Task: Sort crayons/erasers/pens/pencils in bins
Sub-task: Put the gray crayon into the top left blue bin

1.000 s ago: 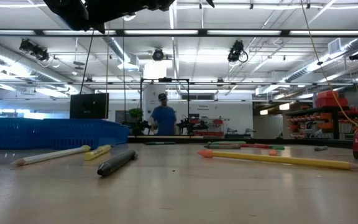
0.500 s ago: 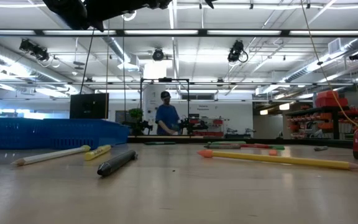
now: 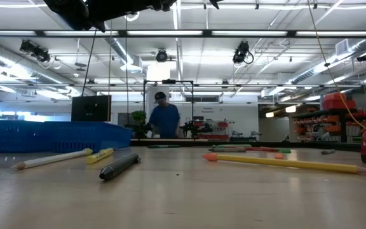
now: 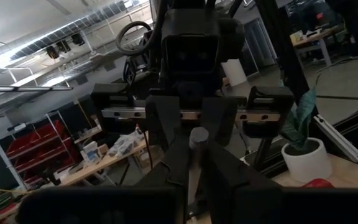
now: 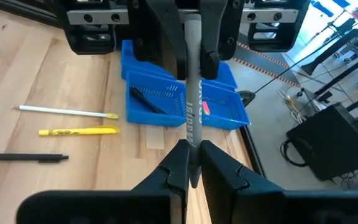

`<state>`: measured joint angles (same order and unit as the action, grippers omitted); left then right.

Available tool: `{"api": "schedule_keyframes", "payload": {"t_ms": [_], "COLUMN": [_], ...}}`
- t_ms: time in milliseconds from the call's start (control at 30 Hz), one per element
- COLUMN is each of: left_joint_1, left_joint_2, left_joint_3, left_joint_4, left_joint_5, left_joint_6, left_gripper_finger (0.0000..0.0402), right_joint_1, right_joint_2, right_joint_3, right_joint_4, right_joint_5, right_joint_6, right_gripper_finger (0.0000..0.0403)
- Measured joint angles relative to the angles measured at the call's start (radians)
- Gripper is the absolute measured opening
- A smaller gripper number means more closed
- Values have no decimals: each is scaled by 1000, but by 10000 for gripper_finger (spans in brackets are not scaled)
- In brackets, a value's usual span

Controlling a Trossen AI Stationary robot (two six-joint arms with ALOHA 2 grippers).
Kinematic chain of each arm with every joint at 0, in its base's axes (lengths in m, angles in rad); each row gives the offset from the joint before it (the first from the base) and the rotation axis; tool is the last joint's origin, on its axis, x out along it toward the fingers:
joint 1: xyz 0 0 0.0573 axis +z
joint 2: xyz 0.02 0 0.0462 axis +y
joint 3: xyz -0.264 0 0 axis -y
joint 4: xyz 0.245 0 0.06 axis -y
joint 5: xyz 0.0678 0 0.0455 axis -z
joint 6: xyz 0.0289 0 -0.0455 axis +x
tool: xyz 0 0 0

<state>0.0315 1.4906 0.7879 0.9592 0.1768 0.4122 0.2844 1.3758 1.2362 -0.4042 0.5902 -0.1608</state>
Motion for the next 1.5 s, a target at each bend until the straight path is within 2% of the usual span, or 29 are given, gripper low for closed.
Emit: {"api": "schedule_keyframes", "payload": {"t_ms": [100,300,500,767,867,1133,1333,1500], "left_joint_1": [4,3,3,18,34,109,146,154], "left_joint_2": [0,0,2,2,0,0,-29,-130], "left_joint_3": [0,0,-1,-1,0,0,1,1], "left_joint_4": [-1,-12,-37,-48,-57,-182,-357,-585], "left_joint_5": [-6,-60,-71,-75,-100,-134,-275,-433], "left_joint_6": [-1,3,1,-8,-2,-10,-14,-40], "left_gripper_finger": [33,63,32,37,44,33,45,33], "right_joint_1": [0,-1,-1,-1,1,1,2,27], "right_joint_2": [0,0,0,0,0,0,-1,-1], "right_joint_3": [0,0,1,1,1,1,-32,-155], "right_joint_4": [-1,-8,-58,-83,-138,-342,-449,-375], "right_joint_5": [-2,-34,-37,-38,-57,-53,-127,-125], "right_joint_6": [23,35,67,76,89,261,495,533], "right_gripper_finger": [41,52,74,91,92,92,92,92]}}
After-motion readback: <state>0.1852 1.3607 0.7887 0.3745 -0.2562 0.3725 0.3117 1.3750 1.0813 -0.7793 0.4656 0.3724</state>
